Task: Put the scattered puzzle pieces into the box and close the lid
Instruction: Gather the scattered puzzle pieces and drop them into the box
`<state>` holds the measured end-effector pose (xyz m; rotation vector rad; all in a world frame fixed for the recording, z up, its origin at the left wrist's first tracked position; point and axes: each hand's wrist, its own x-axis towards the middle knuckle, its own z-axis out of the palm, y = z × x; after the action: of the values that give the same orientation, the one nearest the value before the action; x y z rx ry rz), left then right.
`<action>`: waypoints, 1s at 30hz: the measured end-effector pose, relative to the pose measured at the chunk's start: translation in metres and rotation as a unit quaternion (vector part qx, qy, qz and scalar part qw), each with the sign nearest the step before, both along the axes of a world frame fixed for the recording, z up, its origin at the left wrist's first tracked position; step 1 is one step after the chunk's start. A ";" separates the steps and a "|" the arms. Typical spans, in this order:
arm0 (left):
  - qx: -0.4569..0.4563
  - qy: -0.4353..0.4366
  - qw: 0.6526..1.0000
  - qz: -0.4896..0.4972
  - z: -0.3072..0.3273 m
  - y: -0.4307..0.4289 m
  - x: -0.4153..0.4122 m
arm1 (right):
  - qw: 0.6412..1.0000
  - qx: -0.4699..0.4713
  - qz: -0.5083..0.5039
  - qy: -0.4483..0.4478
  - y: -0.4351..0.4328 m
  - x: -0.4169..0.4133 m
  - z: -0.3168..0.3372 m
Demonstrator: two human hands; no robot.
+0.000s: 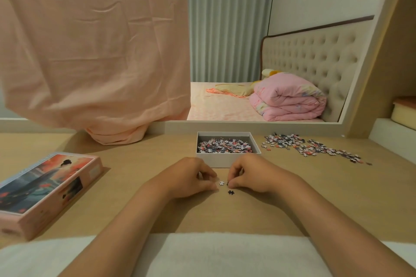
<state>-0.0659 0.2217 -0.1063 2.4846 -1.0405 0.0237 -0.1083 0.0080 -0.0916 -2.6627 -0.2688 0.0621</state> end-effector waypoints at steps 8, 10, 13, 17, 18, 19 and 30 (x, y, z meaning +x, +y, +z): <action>-0.002 0.016 1.000 0.014 -0.005 -0.005 0.000 | 0.997 0.078 -0.002 0.023 -0.005 -0.011 0.014; -0.006 0.024 1.000 0.014 -0.006 -0.004 0.000 | 0.996 0.070 0.006 0.047 -0.002 -0.013 0.015; -0.018 0.026 0.999 0.005 -0.006 -0.005 -0.001 | 0.997 -0.008 0.030 0.064 0.003 -0.014 0.011; -0.014 0.021 1.000 -0.003 -0.007 -0.008 0.000 | 0.998 -0.029 0.029 0.054 0.007 -0.012 0.011; -0.001 0.009 1.000 -0.008 -0.007 -0.009 0.001 | 0.998 -0.031 0.026 0.055 0.006 -0.012 0.011; 0.012 -0.004 1.000 -0.013 -0.007 -0.009 0.002 | 0.998 -0.033 0.024 0.056 0.006 -0.012 0.011; -0.165 -0.078 0.976 0.116 -0.007 -0.005 0.015 | 0.998 0.020 -0.005 -0.051 0.018 -0.001 -0.004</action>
<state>-0.0507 0.2168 -0.1128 2.3080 -0.7295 0.4327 -0.1088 0.0258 -0.0957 -2.6318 -0.2875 -0.0826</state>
